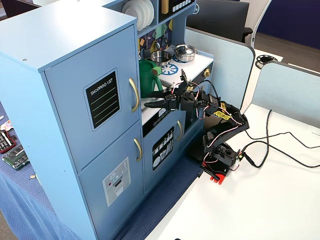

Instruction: Open the left cabinet door

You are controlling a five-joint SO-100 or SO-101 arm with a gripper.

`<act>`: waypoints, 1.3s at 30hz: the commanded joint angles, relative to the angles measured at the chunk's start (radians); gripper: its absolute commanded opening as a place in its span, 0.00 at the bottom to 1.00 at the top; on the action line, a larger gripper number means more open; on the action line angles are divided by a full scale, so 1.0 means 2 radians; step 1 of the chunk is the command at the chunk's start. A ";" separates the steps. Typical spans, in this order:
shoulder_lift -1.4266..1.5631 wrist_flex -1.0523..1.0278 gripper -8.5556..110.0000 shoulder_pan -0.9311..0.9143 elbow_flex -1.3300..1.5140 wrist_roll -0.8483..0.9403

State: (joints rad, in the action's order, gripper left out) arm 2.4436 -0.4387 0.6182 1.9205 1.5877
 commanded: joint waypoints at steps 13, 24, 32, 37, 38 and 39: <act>-0.085 0.049 0.22 0.035 -0.096 0.037; -0.094 0.071 0.20 0.081 -0.096 0.075; -0.074 0.062 0.19 0.131 -0.092 0.120; -0.064 0.061 0.19 0.163 -0.091 0.144; -0.061 0.061 0.19 0.169 -0.090 0.148; -0.058 0.060 0.19 0.175 -0.087 0.153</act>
State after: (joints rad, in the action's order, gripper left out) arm 2.2749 -0.3313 0.9235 1.7917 1.8577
